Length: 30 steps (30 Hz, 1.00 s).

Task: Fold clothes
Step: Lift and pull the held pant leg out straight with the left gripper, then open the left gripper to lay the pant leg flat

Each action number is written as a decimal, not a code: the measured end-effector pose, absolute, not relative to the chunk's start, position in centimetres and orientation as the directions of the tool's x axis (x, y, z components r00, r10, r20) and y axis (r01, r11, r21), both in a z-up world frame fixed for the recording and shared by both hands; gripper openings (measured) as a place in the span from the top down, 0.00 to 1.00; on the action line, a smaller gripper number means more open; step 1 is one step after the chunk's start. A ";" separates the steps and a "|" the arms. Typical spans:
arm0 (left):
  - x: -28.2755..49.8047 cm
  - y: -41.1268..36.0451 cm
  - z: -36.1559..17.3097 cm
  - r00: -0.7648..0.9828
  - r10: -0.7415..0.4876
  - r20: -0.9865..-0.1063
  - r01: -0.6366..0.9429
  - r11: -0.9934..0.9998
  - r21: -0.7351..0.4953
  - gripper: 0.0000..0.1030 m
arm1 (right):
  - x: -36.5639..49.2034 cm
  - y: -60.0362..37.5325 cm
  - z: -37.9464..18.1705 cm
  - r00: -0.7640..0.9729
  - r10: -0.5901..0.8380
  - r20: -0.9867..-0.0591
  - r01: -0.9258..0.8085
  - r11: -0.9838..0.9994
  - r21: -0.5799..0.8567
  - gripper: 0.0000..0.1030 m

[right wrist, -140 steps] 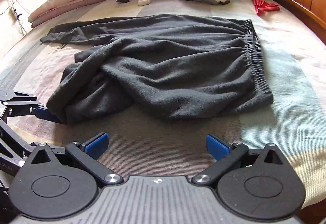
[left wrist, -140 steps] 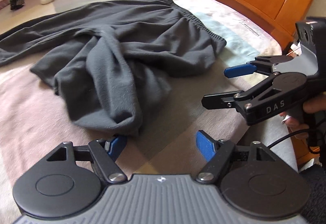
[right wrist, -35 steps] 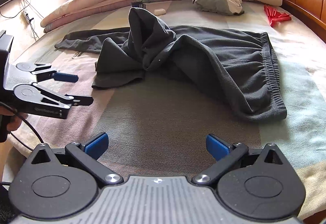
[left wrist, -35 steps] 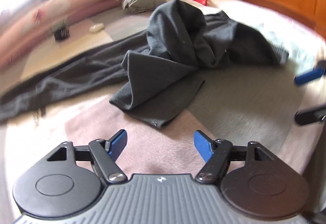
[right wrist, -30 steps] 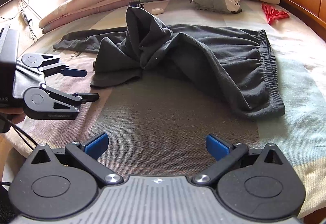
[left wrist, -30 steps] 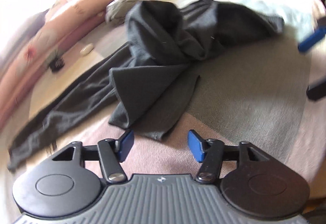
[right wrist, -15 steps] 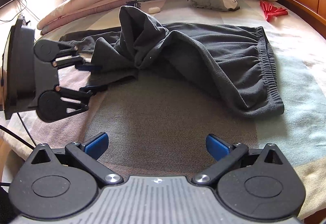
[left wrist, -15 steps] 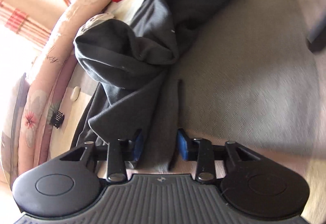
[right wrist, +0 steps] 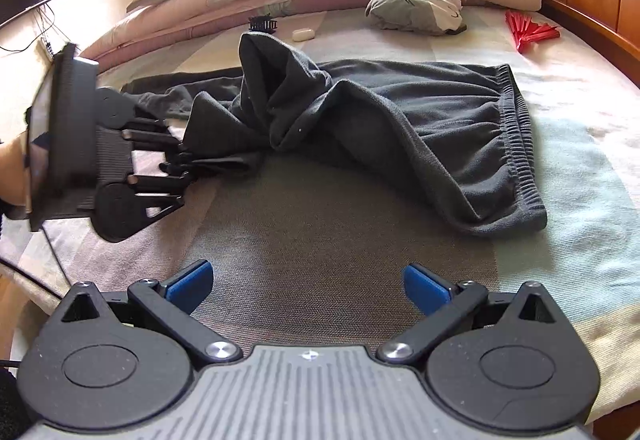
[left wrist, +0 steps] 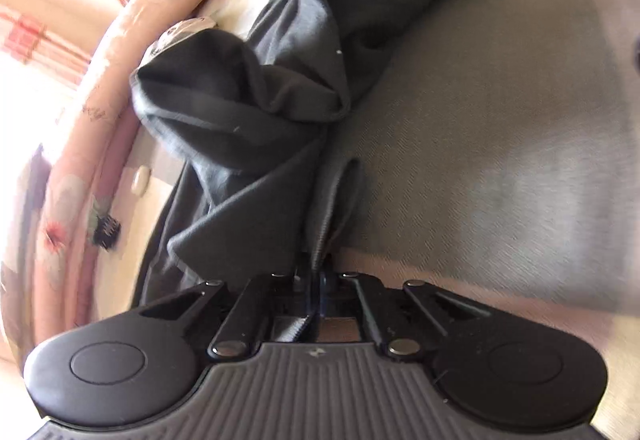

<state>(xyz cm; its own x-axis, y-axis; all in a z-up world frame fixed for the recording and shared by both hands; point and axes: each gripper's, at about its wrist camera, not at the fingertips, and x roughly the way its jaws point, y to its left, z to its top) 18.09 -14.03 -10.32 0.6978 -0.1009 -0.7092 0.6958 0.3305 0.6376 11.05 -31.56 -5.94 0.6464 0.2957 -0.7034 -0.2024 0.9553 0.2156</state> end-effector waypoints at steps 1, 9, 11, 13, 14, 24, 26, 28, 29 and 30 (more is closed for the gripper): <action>17.5 -13.4 -9.9 0.694 -0.101 -0.712 0.698 0.333 0.634 0.99 | 11.0 -31.6 -5.9 0.648 0.295 -0.702 -0.200 0.955 0.217 0.00; 13.0 -8.2 -7.0 0.672 -0.089 -0.735 0.715 0.338 0.612 0.99 | 10.6 -30.0 -5.2 0.645 0.324 -0.692 -0.247 0.945 0.213 0.00; 12.5 -6.7 -6.3 0.660 -0.084 -0.746 0.725 0.329 0.605 0.99 | 10.5 -29.6 -5.0 0.644 0.330 -0.691 -0.262 0.943 0.206 0.00; 12.0 -5.1 -6.0 0.651 -0.069 -0.756 0.733 0.318 0.602 0.99 | 10.4 -29.1 -4.8 0.642 0.336 -0.689 -0.276 0.940 0.201 0.00; 11.8 -4.3 -5.9 0.646 -0.059 -0.761 0.736 0.314 0.600 0.99 | 10.3 -29.0 -4.8 0.642 0.339 -0.688 -0.282 0.938 0.199 0.00; 9.5 3.6 -4.4 0.615 0.044 -0.788 0.714 0.392 0.580 0.99 | 9.7 -26.9 -4.1 0.632 0.352 -0.690 -0.326 0.929 0.176 0.00; 9.6 5.5 -4.3 0.609 0.070 -0.790 0.701 0.420 0.577 0.99 | 9.7 -26.6 -4.0 0.630 0.353 -0.692 -0.334 0.927 0.169 0.00; 10.3 7.2 -4.3 0.600 0.102 -0.793 0.685 0.446 0.576 0.99 | 9.6 -26.3 -3.8 0.630 0.351 -0.693 -0.340 0.926 0.161 0.00; 10.7 8.0 -4.4 0.596 0.119 -0.794 0.677 0.457 0.577 0.99 | 9.6 -26.1 -3.8 0.629 0.351 -0.694 -0.344 0.926 0.156 0.00; 11.2 8.9 -4.4 0.593 0.136 -0.794 0.666 0.472 0.578 0.99 | 9.6 -26.0 -3.7 0.629 0.350 -0.694 -0.346 0.926 0.153 0.00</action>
